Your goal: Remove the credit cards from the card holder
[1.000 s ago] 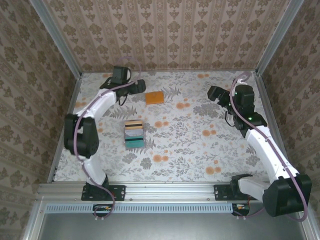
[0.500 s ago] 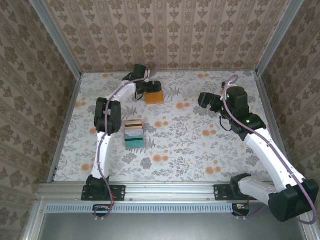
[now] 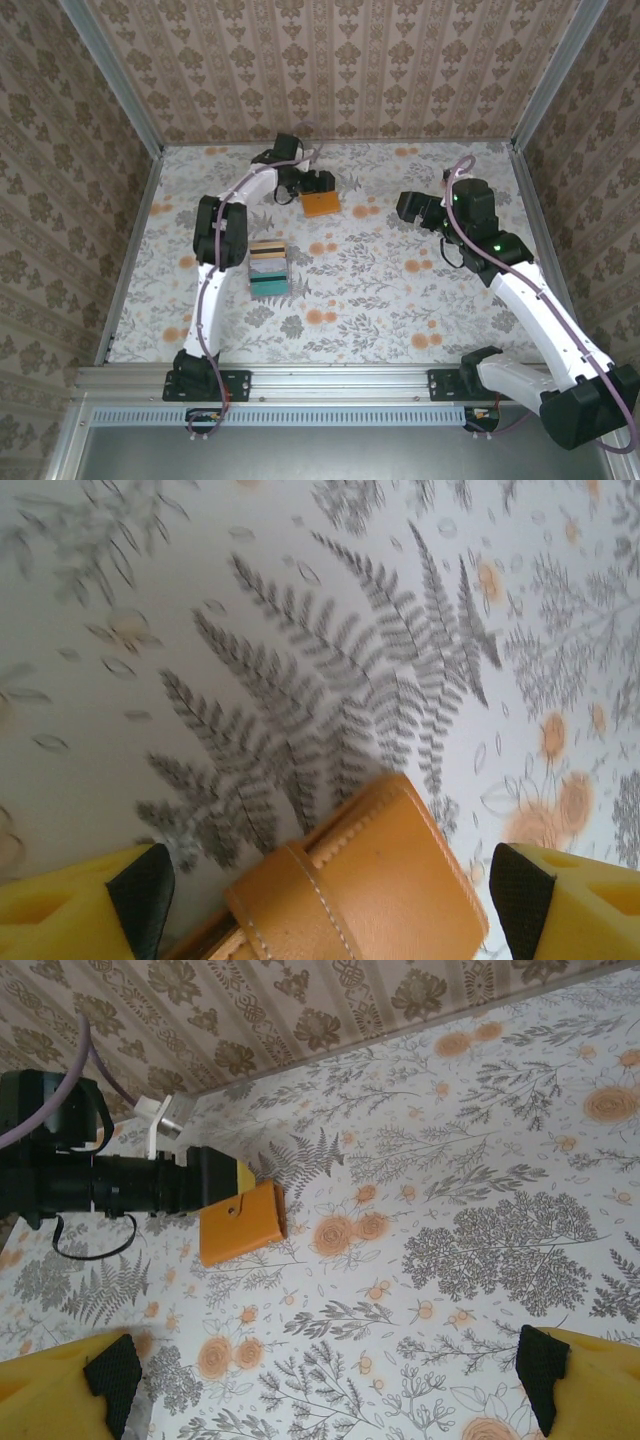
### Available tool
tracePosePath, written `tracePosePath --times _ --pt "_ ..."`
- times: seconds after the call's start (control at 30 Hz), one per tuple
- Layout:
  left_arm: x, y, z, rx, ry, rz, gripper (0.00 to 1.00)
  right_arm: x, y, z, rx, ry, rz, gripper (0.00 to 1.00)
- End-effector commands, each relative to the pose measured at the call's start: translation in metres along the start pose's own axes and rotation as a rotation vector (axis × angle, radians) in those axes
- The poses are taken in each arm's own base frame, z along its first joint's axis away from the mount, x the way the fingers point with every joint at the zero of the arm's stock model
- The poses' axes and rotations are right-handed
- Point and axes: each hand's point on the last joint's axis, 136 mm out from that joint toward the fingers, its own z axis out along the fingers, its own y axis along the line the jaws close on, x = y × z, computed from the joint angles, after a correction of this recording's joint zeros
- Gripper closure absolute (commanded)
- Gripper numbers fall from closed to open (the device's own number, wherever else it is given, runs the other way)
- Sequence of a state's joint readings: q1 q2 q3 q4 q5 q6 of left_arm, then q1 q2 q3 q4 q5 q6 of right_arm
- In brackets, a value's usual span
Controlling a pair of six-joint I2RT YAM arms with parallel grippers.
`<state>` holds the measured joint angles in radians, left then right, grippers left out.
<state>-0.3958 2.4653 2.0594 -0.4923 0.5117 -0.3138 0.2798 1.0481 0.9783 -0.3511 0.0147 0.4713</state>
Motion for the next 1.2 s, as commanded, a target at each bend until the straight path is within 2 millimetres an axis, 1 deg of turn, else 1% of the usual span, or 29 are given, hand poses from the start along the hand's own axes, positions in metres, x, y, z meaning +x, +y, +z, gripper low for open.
tracePosePath --times 0.0,0.03,0.07,0.1,0.17,0.3,0.37,0.43,0.6,0.7,0.8,1.0,1.17 --pt "0.047 -0.036 0.002 0.077 0.121 -0.020 0.14 0.002 -0.001 0.005 -0.001 -0.011 -0.007 0.00" --pt "0.060 -0.052 0.006 0.089 0.138 -0.012 0.14 0.004 -0.002 0.006 0.002 -0.006 -0.007 0.00" --pt "0.066 -0.060 0.006 0.093 0.140 -0.007 0.14 0.006 -0.003 0.006 0.004 -0.002 -0.009 0.00" --pt "0.074 -0.065 0.007 0.090 0.144 -0.008 0.14 0.007 -0.003 0.006 0.006 0.001 -0.011 0.00" --pt "0.090 -0.083 0.006 0.094 0.145 -0.001 0.13 0.009 -0.006 0.007 0.015 0.008 -0.017 0.00" --pt "0.111 -0.106 0.004 0.064 0.121 -0.009 0.12 0.013 -0.010 0.009 0.033 0.019 -0.032 0.00" --pt "0.115 -0.112 0.001 0.034 0.089 -0.021 0.11 0.014 -0.010 0.011 0.037 0.026 -0.033 0.00" --pt "0.116 -0.113 -0.003 -0.010 0.059 -0.036 0.10 0.016 -0.010 0.013 0.037 0.036 -0.030 0.00" --pt "0.107 -0.114 -0.024 -0.180 -0.007 0.020 0.10 0.022 -0.011 0.022 0.040 0.061 -0.018 0.00" --pt "0.102 -0.112 -0.034 -0.311 -0.019 0.062 0.12 0.028 -0.015 0.026 0.050 0.072 -0.005 0.00" --pt "0.106 -0.110 -0.034 -0.398 0.010 0.041 0.20 0.032 -0.021 0.028 0.073 0.076 -0.002 0.00" --pt "0.107 -0.121 -0.025 -0.546 0.045 0.047 0.40 0.029 -0.036 0.024 0.141 0.046 -0.013 0.00" --pt "0.110 -0.123 -0.009 -0.599 0.084 0.004 0.53 0.030 -0.047 0.018 0.175 0.027 0.007 0.00"
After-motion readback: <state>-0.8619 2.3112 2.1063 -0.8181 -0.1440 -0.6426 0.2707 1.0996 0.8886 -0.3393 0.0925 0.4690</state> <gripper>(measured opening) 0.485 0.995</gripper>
